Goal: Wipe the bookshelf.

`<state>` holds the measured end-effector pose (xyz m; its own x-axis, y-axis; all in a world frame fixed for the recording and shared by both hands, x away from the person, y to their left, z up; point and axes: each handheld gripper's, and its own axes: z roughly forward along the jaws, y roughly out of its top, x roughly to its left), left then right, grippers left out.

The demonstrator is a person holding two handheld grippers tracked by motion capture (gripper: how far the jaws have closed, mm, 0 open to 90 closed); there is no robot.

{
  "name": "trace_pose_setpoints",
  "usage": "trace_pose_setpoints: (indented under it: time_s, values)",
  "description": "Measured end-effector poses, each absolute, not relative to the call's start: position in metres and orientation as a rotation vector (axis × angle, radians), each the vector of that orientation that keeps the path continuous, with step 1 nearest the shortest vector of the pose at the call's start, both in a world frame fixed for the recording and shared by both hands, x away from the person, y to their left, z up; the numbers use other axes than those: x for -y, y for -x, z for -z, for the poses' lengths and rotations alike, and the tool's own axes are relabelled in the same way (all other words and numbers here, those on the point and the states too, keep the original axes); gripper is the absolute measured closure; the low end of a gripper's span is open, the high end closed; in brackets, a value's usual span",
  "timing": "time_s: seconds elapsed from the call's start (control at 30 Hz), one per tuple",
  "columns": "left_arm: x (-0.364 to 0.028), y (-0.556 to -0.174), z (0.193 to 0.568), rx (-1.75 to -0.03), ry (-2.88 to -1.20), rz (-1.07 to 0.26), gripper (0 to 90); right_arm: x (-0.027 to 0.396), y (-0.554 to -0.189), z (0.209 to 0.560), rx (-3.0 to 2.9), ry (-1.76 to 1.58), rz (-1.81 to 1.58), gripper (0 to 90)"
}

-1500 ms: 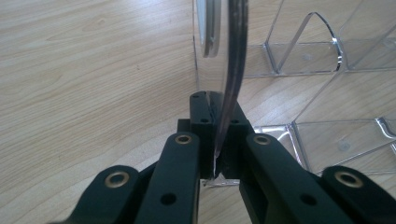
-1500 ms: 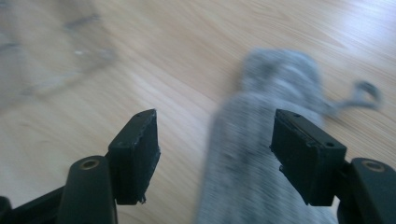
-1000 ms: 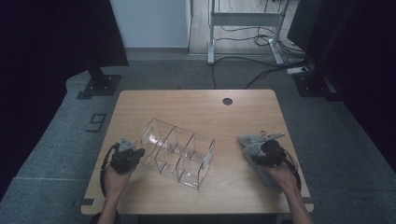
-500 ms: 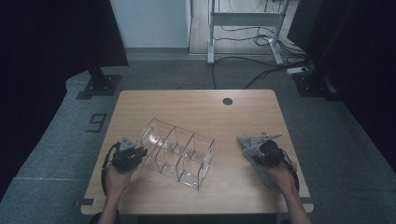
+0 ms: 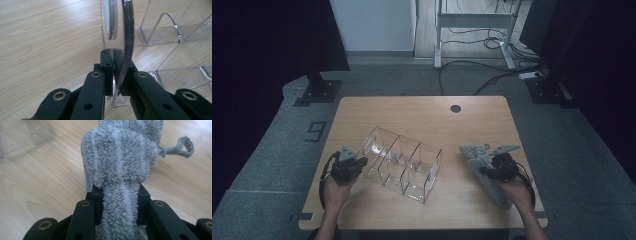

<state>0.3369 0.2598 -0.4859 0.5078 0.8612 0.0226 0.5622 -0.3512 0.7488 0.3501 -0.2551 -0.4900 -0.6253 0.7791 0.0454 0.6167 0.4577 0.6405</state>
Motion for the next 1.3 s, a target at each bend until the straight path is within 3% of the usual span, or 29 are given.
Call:
trace_pose_setpoints:
  time_s: [0.6, 1.3]
  values:
    - [-0.255, -0.336, 0.487, -1.114, -2.070, -0.552, 87.1, 0.197, -0.332, 0.453, -2.516, -0.909, -1.110, 68.3]
    - [-0.241, -0.334, 0.485, -1.164, -2.096, -0.630, 86.5, 0.156, -0.323, 0.449, -2.546, -0.753, -1.101, 69.2]
